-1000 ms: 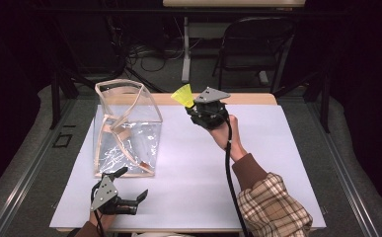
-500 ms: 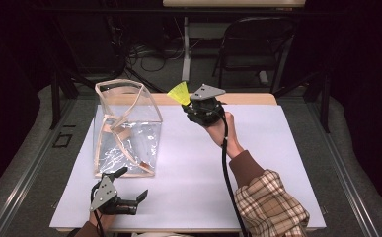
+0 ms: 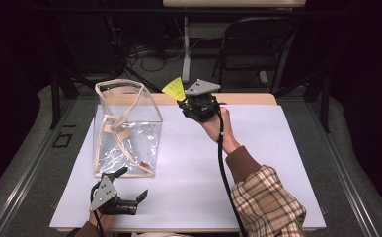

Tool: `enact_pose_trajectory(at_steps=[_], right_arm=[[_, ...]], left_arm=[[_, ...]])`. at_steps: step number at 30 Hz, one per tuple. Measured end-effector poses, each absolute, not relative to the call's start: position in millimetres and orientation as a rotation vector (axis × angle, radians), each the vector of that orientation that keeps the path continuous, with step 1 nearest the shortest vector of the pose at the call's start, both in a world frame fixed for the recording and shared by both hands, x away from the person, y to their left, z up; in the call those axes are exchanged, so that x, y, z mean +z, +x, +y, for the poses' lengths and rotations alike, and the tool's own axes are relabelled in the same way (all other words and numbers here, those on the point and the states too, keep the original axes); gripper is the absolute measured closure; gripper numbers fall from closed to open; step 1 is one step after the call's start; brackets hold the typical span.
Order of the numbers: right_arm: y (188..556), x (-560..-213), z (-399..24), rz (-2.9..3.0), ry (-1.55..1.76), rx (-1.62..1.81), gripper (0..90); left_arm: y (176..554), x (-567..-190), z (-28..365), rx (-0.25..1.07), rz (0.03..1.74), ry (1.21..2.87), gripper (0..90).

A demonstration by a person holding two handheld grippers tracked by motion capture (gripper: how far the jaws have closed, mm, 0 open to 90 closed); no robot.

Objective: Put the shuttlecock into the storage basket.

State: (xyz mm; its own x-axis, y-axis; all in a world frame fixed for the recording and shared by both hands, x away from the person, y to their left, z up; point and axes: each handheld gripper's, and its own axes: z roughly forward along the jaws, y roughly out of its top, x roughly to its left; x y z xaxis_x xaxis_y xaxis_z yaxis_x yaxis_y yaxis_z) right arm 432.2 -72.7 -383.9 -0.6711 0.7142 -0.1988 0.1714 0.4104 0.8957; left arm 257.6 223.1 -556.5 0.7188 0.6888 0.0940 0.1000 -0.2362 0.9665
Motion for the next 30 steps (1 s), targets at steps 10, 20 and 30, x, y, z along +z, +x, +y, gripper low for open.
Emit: enact_pose_trajectory(at_steps=[10, 20, 30], right_arm=[[438.2, -379.5, -63.6, 2.111, 0.733, 1.239, 65.0], [442.6, -379.8, -56.2, 2.121, 0.729, 1.243, 65.0], [449.9, -375.3, -48.4, 2.131, 0.720, 1.240, 65.0]], left_arm=[[257.2, -556.0, 223.5, 0.621, 0.628, 1.741, 0.0], [257.9, -556.3, 223.6, 0.623, 0.631, 1.745, 0.0], [258.1, -556.3, 223.8, 0.623, 0.632, 1.743, 0.0]])
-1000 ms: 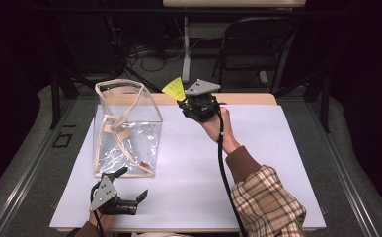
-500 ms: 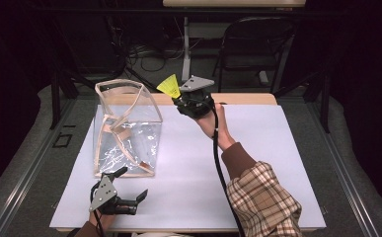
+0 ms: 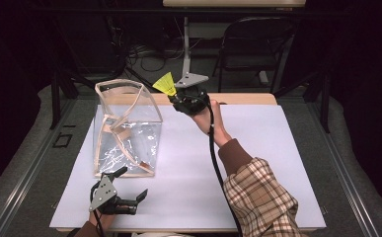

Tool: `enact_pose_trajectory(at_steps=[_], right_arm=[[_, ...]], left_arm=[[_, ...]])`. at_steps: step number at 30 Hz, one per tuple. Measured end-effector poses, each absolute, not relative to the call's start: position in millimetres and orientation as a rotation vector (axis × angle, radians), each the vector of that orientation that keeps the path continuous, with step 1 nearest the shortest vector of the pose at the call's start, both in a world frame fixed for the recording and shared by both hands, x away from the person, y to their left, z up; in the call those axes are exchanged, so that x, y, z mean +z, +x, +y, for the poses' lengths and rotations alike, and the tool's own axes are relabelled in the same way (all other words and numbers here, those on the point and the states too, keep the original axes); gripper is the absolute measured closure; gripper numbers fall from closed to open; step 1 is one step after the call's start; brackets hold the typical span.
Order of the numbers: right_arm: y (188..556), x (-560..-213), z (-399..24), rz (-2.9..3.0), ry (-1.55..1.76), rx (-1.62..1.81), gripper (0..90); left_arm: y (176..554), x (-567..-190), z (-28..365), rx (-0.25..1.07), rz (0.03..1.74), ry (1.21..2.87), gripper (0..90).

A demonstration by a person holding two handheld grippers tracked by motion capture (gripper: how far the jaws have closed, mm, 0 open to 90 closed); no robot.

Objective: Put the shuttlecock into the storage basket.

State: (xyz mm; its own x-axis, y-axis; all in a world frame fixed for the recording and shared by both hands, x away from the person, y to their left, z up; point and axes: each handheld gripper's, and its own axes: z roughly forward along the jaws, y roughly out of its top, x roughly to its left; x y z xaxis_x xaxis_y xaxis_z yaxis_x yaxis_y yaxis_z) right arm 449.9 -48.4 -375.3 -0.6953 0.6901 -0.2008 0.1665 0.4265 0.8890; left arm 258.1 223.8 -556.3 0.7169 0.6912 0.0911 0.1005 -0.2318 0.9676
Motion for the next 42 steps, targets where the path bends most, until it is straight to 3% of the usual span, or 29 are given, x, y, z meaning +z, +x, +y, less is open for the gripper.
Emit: enact_pose_trajectory(at_steps=[42], right_arm=[[474.2, -364.5, -17.6, 2.185, 0.694, 1.210, 65.0]], left_arm=[[257.3, -556.0, 223.8, 0.618, 0.630, 1.735, 0.0]])
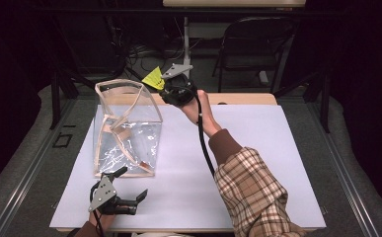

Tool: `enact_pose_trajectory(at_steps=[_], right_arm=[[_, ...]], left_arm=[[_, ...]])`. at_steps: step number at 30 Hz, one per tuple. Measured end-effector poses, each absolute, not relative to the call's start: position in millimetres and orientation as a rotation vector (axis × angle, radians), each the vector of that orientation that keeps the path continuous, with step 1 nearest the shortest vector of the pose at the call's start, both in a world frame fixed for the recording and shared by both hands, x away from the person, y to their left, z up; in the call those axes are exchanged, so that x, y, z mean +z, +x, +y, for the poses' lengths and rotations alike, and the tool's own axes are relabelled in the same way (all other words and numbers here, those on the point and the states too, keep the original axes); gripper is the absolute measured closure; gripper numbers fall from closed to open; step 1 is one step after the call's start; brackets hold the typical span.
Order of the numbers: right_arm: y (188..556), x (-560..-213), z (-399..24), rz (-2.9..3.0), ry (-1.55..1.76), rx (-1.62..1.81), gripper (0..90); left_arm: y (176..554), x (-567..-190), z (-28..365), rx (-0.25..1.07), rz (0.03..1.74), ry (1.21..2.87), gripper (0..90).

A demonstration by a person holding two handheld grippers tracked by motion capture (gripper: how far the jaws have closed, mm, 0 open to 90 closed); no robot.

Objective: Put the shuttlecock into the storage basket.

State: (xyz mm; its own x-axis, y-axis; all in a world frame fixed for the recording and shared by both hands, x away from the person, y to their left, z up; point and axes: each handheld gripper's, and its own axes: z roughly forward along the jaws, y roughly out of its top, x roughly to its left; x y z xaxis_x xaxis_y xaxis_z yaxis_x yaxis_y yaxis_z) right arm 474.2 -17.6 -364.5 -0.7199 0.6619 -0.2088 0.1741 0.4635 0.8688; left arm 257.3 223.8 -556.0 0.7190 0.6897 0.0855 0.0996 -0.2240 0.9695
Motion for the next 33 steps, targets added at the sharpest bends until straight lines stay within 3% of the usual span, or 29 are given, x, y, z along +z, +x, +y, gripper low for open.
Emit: enact_pose_trajectory(at_steps=[33], right_arm=[[481.4, -347.5, 11.0, 2.196, 0.662, 1.195, 65.0]], left_arm=[[257.1, -555.1, 224.5, 0.618, 0.622, 1.729, 0.0]])
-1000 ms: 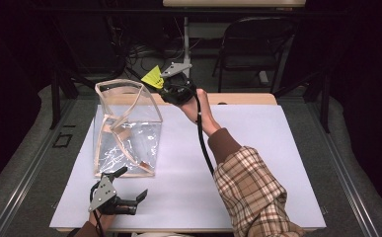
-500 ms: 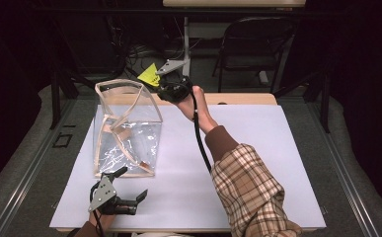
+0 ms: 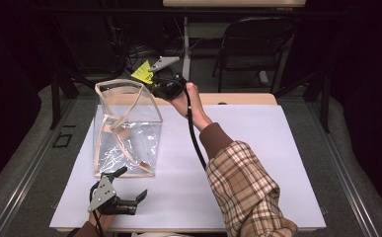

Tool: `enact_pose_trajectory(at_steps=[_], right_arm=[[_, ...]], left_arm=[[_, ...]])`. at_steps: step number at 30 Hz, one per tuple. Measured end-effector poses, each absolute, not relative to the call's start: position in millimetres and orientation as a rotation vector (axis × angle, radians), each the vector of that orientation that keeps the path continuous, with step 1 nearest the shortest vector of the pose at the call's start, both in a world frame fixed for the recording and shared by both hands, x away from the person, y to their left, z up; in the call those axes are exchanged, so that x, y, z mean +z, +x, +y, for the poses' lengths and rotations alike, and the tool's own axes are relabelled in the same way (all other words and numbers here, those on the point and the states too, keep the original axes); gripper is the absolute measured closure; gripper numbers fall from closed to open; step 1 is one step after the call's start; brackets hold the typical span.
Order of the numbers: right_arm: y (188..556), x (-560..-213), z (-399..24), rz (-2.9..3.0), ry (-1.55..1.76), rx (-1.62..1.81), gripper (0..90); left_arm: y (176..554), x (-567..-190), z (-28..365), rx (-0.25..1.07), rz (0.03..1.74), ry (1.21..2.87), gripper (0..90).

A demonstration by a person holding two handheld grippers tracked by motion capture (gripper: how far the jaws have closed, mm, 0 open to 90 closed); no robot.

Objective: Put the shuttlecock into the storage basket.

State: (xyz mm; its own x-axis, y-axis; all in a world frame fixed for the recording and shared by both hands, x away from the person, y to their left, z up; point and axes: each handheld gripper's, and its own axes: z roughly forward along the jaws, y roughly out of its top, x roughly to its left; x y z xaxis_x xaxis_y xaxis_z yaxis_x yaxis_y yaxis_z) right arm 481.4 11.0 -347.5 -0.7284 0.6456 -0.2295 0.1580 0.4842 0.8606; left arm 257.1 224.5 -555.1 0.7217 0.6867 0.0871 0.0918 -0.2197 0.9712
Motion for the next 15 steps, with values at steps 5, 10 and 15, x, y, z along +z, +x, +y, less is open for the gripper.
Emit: enact_pose_trajectory(at_steps=[5, 10, 15], right_arm=[[481.1, -345.1, 17.3, 2.197, 0.647, 1.198, 65.0], [481.9, -343.8, 22.3, 2.205, 0.646, 1.206, 65.0], [483.8, -345.8, 26.8, 2.217, 0.641, 1.200, 65.0]], left_arm=[[257.2, -555.5, 223.9, 0.618, 0.625, 1.731, 0.0], [257.2, -555.4, 224.0, 0.617, 0.622, 1.733, 0.0], [256.9, -555.4, 224.1, 0.617, 0.621, 1.730, 0.0]])
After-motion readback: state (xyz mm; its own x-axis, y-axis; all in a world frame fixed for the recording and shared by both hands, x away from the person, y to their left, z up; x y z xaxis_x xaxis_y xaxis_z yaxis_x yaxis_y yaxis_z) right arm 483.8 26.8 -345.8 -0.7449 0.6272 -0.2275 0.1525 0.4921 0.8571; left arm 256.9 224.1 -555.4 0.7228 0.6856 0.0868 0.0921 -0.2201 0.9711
